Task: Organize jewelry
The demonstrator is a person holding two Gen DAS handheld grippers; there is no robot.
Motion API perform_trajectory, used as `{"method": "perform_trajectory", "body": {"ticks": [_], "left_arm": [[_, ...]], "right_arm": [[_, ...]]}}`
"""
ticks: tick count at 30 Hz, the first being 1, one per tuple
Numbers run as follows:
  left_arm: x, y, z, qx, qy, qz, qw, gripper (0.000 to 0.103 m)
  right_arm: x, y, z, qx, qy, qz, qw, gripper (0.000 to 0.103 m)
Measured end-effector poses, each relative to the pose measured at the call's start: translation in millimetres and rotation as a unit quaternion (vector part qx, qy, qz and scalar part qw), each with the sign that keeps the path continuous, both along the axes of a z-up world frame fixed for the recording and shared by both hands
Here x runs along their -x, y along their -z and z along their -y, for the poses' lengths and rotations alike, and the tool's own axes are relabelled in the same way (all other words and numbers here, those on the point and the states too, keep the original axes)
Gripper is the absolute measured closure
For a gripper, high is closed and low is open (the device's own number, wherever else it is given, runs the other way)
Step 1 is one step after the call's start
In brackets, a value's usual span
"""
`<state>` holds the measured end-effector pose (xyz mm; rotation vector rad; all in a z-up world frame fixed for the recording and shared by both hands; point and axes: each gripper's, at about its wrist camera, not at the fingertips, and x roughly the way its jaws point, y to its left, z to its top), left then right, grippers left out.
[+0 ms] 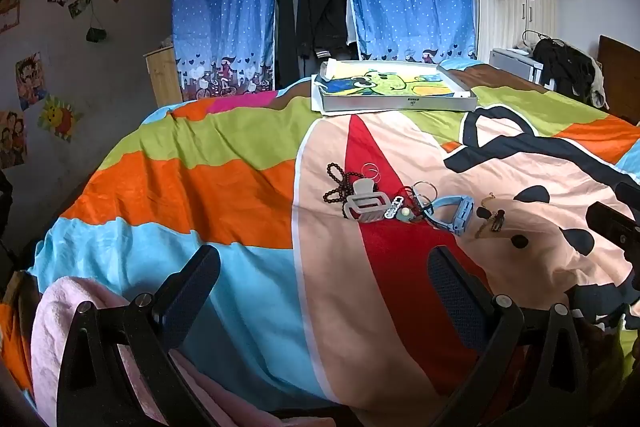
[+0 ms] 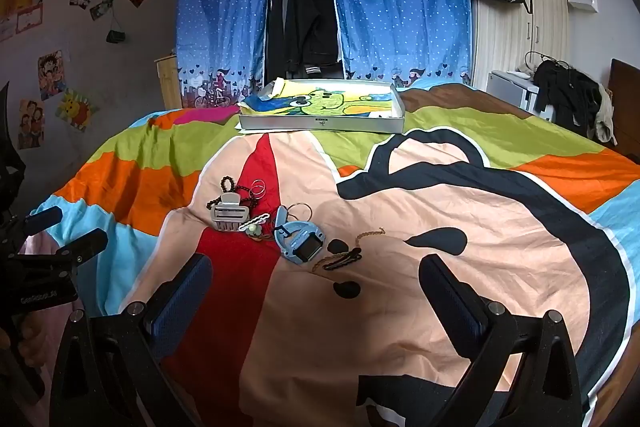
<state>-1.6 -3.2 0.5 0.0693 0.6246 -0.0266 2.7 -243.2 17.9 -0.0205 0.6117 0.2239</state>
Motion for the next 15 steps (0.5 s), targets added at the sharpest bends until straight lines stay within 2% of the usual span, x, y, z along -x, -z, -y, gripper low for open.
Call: {"method": "perform_trajectory", "body": {"ticks": [15], "left_arm": [[-1.1, 1.5, 1.3, 0.004, 0.004, -0.005, 1.0, 0.001]], "right_arm": [[-0.4, -0.3, 0.8, -0.001, 0.0, -0.001, 1.0, 0.0]]}}
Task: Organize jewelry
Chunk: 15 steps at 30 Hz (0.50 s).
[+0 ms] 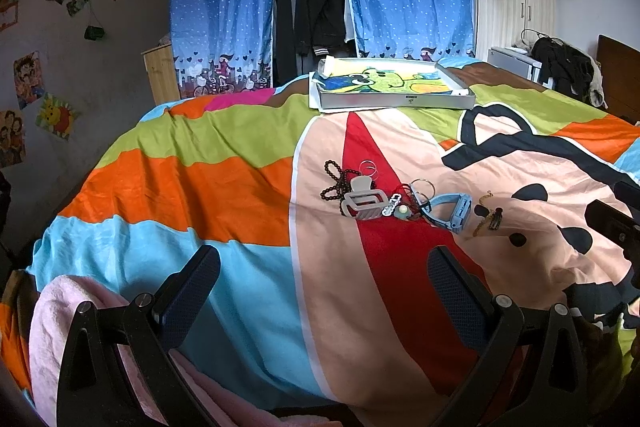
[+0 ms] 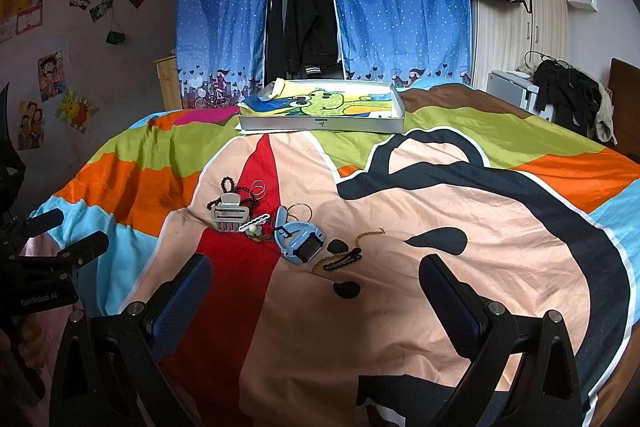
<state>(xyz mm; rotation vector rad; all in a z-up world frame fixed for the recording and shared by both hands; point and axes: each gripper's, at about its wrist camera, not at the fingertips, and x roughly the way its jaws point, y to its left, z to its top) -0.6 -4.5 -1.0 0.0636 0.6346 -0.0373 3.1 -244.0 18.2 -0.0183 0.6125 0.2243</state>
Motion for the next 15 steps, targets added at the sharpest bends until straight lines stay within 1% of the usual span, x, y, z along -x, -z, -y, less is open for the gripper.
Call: {"method": "perform_trajectory", "body": {"ticks": [15], "left_arm": [[-0.4, -0.8, 1.6, 0.003, 0.001, -0.003, 1.0, 0.001]], "right_arm": [[0.2, -0.1, -0.6, 0.0, 0.0, 0.0, 1.0, 0.0]]}}
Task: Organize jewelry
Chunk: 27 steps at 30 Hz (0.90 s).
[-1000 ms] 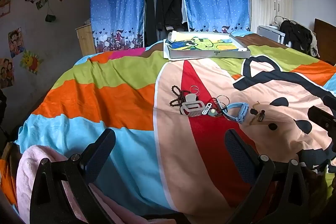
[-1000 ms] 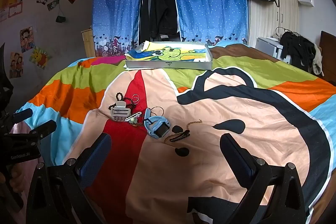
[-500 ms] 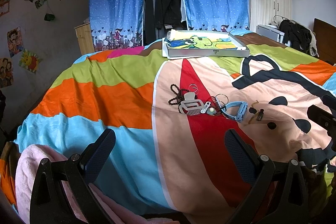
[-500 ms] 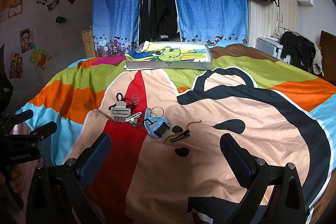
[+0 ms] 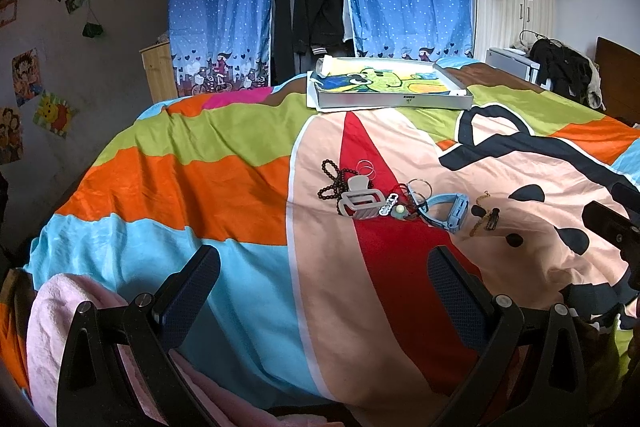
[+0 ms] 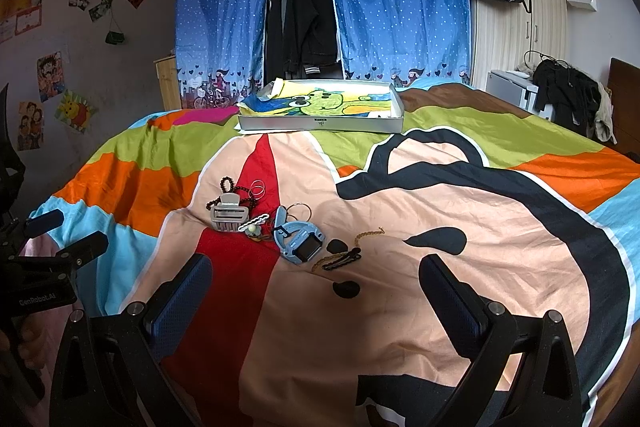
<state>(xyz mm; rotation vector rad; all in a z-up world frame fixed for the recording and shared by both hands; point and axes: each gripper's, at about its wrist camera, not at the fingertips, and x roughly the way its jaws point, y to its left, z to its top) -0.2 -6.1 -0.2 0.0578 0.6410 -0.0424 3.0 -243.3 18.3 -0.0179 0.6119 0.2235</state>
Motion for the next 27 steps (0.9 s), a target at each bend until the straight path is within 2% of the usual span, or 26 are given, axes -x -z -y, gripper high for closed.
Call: {"method": "perform_trajectory", "body": {"ticks": [27], "left_arm": [[-0.3, 0.0, -1.1, 0.001, -0.001, 0.0, 1.0, 0.001]], "right_arm": [[-0.3, -0.4, 0.3, 0.0, 0.0, 0.0, 1.0, 0.0]]}}
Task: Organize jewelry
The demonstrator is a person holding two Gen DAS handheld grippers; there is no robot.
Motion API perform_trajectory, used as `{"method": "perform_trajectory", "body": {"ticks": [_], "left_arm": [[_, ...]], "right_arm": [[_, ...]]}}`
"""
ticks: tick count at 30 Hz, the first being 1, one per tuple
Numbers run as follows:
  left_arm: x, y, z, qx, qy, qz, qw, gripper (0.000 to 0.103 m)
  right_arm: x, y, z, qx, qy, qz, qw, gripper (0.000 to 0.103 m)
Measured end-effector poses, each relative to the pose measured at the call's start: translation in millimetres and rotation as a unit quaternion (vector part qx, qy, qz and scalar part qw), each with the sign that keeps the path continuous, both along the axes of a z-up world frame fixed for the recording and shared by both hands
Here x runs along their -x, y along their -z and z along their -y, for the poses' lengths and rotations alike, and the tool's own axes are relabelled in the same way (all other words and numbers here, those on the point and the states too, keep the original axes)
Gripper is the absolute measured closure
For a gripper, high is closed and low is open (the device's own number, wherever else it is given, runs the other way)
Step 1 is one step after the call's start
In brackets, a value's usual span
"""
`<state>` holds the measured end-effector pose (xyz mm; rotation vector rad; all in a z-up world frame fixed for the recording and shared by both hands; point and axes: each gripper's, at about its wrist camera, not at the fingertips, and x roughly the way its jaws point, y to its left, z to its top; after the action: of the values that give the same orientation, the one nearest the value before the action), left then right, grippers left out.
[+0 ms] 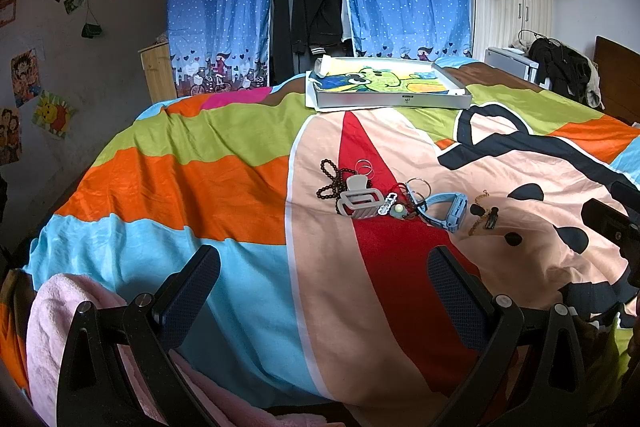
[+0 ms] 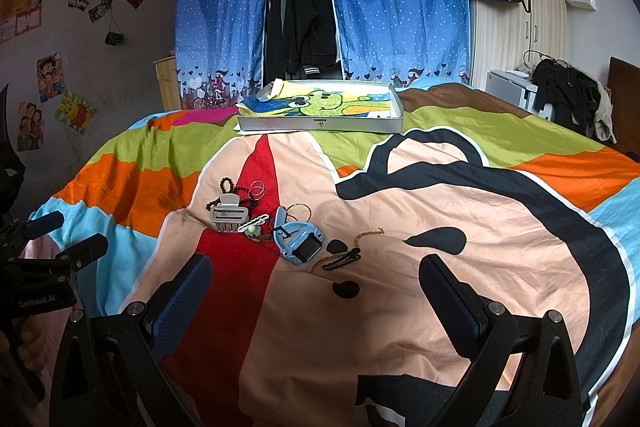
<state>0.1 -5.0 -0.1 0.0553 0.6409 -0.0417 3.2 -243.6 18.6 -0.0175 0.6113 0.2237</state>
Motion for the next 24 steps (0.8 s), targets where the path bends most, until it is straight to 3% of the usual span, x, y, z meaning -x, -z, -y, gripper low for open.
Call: {"method": "perform_trajectory", "body": {"ticks": [24], "left_arm": [[-4.1, 2.1, 1.6, 0.004, -0.001, -0.015, 0.9999, 0.001]], "right_arm": [[-0.4, -3.2, 4.0, 0.005, 0.004, 0.005, 1.0, 0.0]]}}
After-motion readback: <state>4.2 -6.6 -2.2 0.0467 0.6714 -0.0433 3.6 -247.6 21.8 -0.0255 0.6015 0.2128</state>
